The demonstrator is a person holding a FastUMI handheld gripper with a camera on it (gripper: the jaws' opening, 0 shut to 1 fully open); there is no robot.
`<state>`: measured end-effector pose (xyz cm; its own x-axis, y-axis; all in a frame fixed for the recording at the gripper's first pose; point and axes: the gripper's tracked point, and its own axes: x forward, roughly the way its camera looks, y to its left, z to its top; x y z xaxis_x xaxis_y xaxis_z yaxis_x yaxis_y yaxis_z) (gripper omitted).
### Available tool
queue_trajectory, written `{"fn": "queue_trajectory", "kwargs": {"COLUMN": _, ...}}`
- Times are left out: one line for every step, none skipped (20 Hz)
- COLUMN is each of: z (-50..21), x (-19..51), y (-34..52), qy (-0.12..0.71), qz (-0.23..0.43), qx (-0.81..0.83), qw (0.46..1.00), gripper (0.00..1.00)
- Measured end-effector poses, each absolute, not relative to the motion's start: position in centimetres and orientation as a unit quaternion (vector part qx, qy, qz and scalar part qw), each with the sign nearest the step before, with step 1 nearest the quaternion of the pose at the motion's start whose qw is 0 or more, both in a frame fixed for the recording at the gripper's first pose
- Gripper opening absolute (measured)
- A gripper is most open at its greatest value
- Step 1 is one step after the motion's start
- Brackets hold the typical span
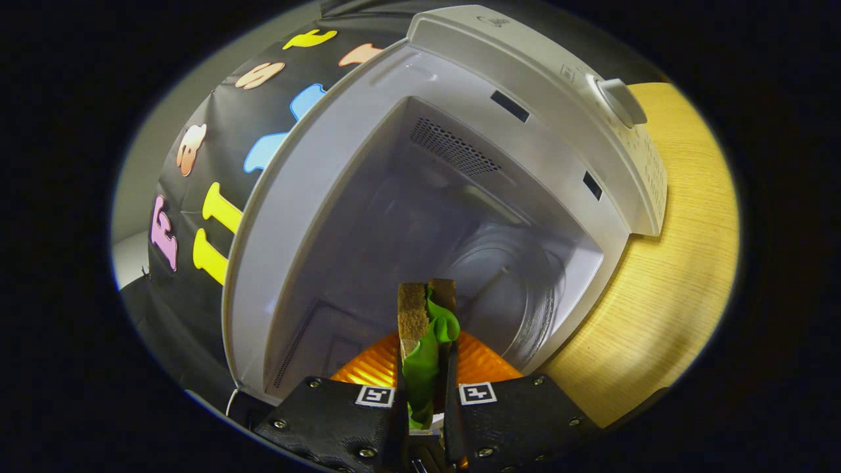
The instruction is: Open the microwave, put the food inside, and close the microwave door.
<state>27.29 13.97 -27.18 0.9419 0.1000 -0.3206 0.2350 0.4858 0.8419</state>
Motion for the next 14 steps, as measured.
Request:
{"fn": "queue_trajectory", "kwargs": {"z": -27.4, "x": 27.6, "y": 13.7, "qy": 0.165, "qz": -0.045, "qx": 0.506, "qw": 0.846, "gripper": 0.21}}
{"fn": "queue_trajectory", "kwargs": {"z": -27.7, "x": 27.9, "y": 13.4, "qy": 0.167, "qz": -0.051, "qx": 0.504, "qw": 0.846, "gripper": 0.21}}
{"fn": "queue_trajectory", "kwargs": {"z": -27.9, "x": 28.0, "y": 13.4, "qy": 0.170, "qz": -0.055, "qx": 0.503, "qw": 0.846, "gripper": 0.21}}
{"fn": "queue_trajectory", "kwargs": {"z": -28.2, "x": 28.1, "y": 13.4, "qy": 0.176, "qz": -0.057, "qx": 0.502, "qw": 0.845, "gripper": 0.21}}
{"fn": "queue_trajectory", "kwargs": {"z": -28.4, "x": 28.1, "y": 13.2, "qy": 0.178, "qz": -0.061, "qx": 0.498, "qw": 0.847, "gripper": 0.26}}
{"fn": "queue_trajectory", "kwargs": {"z": -28.5, "x": 27.9, "y": 13.2, "qy": 0.182, "qz": -0.064, "qx": 0.493, "qw": 0.848, "gripper": 0.26}}
{"fn": "queue_trajectory", "kwargs": {"z": -28.6, "x": 27.6, "y": 13.2, "qy": 0.188, "qz": -0.067, "qx": 0.484, "qw": 0.852, "gripper": 0.30}}
{"fn": "queue_trajectory", "kwargs": {"z": -28.7, "x": 27.4, "y": 13.2, "qy": 0.192, "qz": -0.071, "qx": 0.474, "qw": 0.856, "gripper": 0.38}}
{"fn": "queue_trajectory", "kwargs": {"z": -28.7, "x": 27.2, "y": 13.3, "qy": 0.195, "qz": -0.071, "qx": 0.466, "qw": 0.860, "gripper": 0.40}}
{"fn": "queue_trajectory", "kwargs": {"z": -28.4, "x": 27.0, "y": 13.3, "qy": 0.197, "qz": -0.072, "qx": 0.457, "qw": 0.865, "gripper": 0.41}}
{"fn": "queue_trajectory", "kwargs": {"z": -28.8, "x": 26.7, "y": 13.2, "qy": 0.202, "qz": -0.074, "qx": 0.439, "qw": 0.872, "gripper": 0.59}}
{"fn": "queue_trajectory", "kwargs": {"z": -28.8, "x": 26.2, "y": 12.9, "qy": 0.212, "qz": -0.077, "qx": 0.422, "qw": 0.878, "gripper": 0.76}}
{"fn": "queue_trajectory", "kwargs": {"z": -29.0, "x": 25.9, "y": 12.9, "qy": 0.219, "qz": -0.077, "qx": 0.408, "qw": 0.883, "gripper": 0.93}}
{"fn": "queue_trajectory", "kwargs": {"z": -29.1, "x": 25.5, "y": 13.0, "qy": 0.224, "qz": -0.075, "qx": 0.396, "qw": 0.887, "gripper": 0.97}}
